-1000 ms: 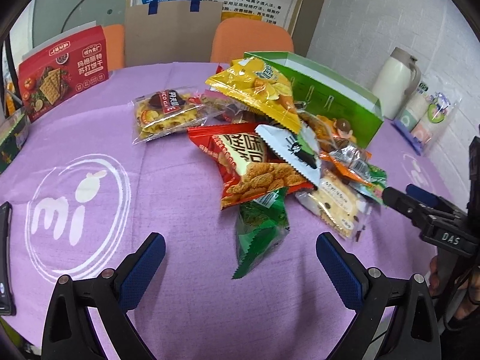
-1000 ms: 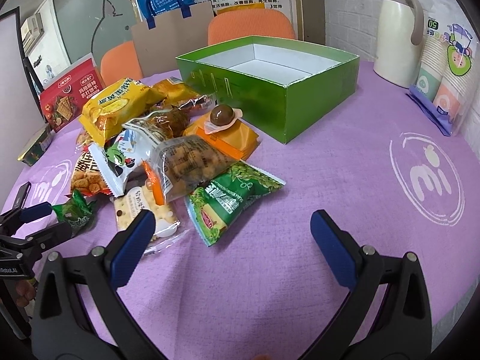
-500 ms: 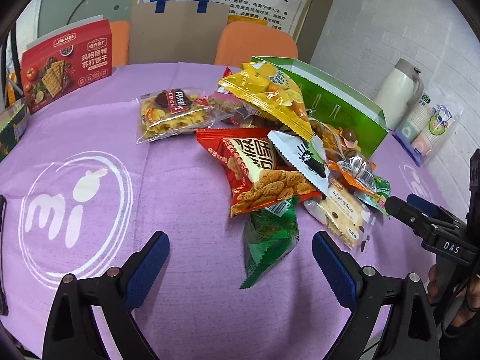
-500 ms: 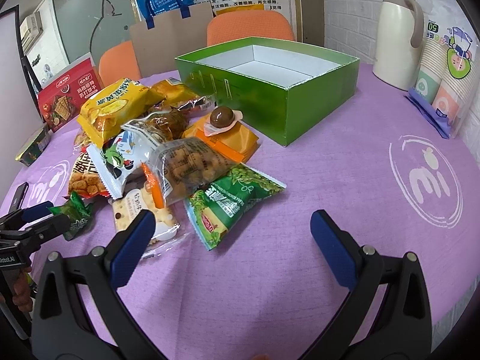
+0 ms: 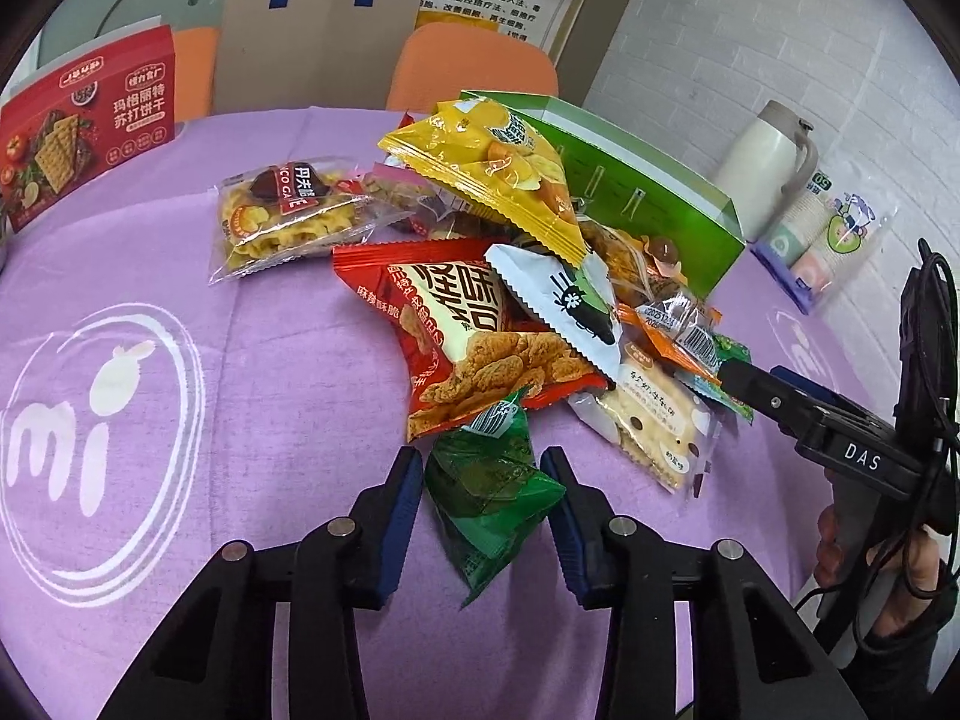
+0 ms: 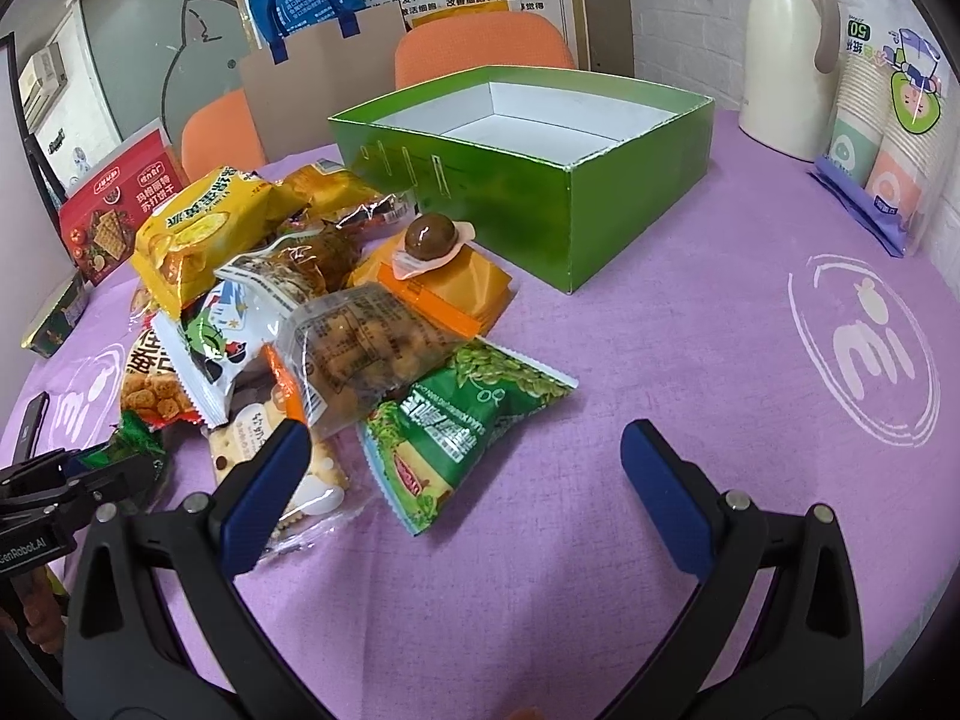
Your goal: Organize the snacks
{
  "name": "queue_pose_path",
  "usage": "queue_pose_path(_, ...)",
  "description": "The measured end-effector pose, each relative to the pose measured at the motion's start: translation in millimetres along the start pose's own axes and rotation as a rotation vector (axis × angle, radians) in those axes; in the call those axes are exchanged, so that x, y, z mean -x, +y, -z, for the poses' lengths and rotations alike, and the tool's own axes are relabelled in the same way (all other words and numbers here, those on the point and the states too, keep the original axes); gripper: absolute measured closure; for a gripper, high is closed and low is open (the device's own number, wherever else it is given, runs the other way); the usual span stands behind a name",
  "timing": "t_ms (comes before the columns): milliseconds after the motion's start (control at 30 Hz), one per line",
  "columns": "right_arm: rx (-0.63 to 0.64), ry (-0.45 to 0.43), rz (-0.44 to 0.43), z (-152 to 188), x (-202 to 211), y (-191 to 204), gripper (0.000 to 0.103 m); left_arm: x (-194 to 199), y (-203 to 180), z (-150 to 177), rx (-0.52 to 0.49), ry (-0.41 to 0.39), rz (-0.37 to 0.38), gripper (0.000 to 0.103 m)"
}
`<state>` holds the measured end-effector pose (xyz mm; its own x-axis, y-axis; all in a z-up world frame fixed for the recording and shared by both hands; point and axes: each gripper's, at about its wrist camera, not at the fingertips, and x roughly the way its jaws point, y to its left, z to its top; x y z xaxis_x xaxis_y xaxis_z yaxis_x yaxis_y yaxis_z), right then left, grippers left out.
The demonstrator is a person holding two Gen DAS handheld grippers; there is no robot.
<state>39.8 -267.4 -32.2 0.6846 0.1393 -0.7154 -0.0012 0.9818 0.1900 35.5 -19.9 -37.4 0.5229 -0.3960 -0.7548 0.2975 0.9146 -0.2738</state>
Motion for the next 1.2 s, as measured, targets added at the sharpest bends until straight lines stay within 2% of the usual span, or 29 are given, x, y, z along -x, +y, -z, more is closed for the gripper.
queue_pose_path(33, -0.001, -0.002, -0.003, -0.4, -0.3, -0.3, 0.003, -0.4, 0.5, -0.2, -0.003, -0.001, -0.001, 0.063)
queue_pose_path(100, 0.009, 0.002, -0.001, -1.2, -2.0, 1.0, 0.014, -1.5, 0.0, -0.8, -0.001, -0.007, -0.007, 0.062)
queue_pose_path(167, 0.028, 0.006, -0.004, -0.4, -4.0, 3.3, 0.019, -1.7, 0.2, -0.6, 0.002, -0.012, -0.01, 0.062)
queue_pose_path(233, 0.033, 0.014, -0.012, 1.7, -5.6, 2.7, 0.034, -1.9, -0.5, -0.6, -0.014, -0.008, -0.011, 0.063)
queue_pose_path(267, 0.031, 0.022, -0.029, 3.0, -6.3, 1.7, 0.054, -2.0, -1.4, -0.5, -0.024, -0.003, -0.011, 0.065)
queue_pose_path(300, 0.028, 0.018, -0.035, 3.8, -4.3, 1.1, 0.061, -1.6, -2.1, -0.2, -0.029, 0.0, -0.005, 0.066)
queue_pose_path(367, 0.031, 0.007, -0.025, 4.7, 1.2, -0.1, 0.069, 0.1, -4.1, 1.0, -0.032, 0.007, 0.001, 0.067)
queue_pose_path(567, 0.006, -0.014, 0.0, 10.2, 19.4, -14.0, 0.075, 24.1, -15.4, 4.8, -0.082, -0.023, 0.028, 0.068)
queue_pose_path(733, -0.023, -0.078, 0.019, 3.1, 43.1, -23.8, 0.076, 46.4, -25.3, -13.0, -0.103, -0.069, 0.087, 0.068)
queue_pose_path(967, 0.026, -0.204, -0.015, -44.7, 67.9, -19.8, 0.076, 52.5, -57.9, -83.6, -0.14, -0.151, 0.176, 0.068)
queue_pose_path(1067, 0.051, -0.226, -0.005, -66.1, 59.5, -18.7, 0.076, 41.3, -77.7, -120.6, -0.167, -0.178, 0.174, 0.068)
queue_pose_path(1200, 0.029, -0.222, -0.008, -93.9, 35.3, -33.5, 0.076, 15.1, -96.1, -167.2, -0.152, -0.17, 0.205, 0.068)
